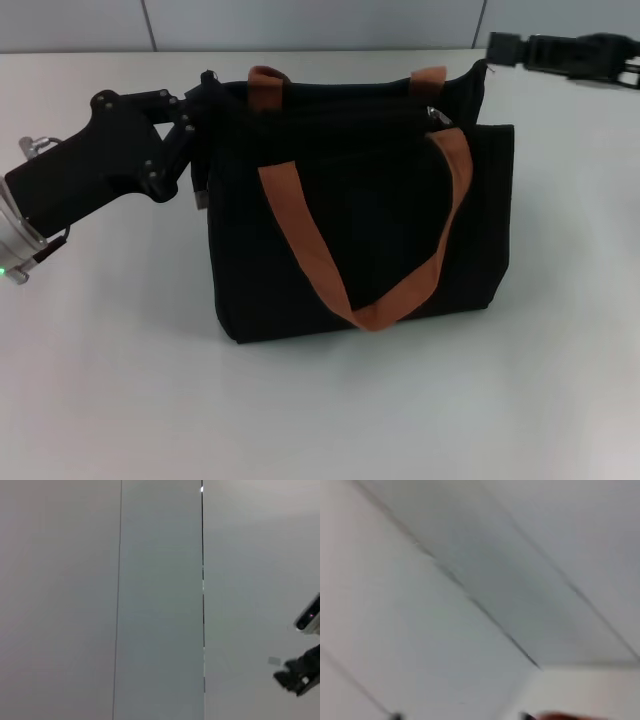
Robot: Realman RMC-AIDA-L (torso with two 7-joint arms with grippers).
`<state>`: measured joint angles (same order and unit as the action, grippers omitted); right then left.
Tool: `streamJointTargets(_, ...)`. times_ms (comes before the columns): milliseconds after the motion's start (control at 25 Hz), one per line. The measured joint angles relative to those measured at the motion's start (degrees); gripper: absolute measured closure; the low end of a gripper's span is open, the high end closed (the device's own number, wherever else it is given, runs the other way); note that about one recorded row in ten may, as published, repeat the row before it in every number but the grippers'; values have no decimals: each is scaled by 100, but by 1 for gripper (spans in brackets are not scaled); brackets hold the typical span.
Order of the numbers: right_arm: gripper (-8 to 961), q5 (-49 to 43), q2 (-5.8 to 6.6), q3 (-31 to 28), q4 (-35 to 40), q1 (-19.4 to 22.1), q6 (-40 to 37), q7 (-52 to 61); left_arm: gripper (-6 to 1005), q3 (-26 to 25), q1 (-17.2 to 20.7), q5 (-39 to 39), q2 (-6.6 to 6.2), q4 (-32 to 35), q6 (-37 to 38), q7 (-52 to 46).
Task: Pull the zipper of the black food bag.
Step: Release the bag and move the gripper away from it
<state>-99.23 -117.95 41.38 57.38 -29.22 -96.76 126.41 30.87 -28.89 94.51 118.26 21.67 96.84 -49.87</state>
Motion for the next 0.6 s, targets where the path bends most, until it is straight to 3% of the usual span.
streamJointTargets(40,880,597,124,-16,-624,48,-384,-982,966,4,-1,15,4,-1,23,-48)
streamJointTargets(80,862,597,124,-16,-624,48,-384,-982,966,4,-1,15,4,-1,23,-48)
streamJointTargets(200,809,1047,303,-36,-1540,66,-1125,-2479,966,30,-3,35,3,-3,36,-225)
streamJointTargets(320,755,1033,395,-21,-2168,157,-1772,-4042,966,115,-5,45,-5,18,57,-391)
streamJointTargets(440,521,585,372,29,-2411,395,-2136,-5414,966,248,4,49,-36,58,145,-526)
streamJointTargets(600,384,-287,199,38,-2451,653,-2159,-6417,966,331,5,50,-75,69,195,-617)
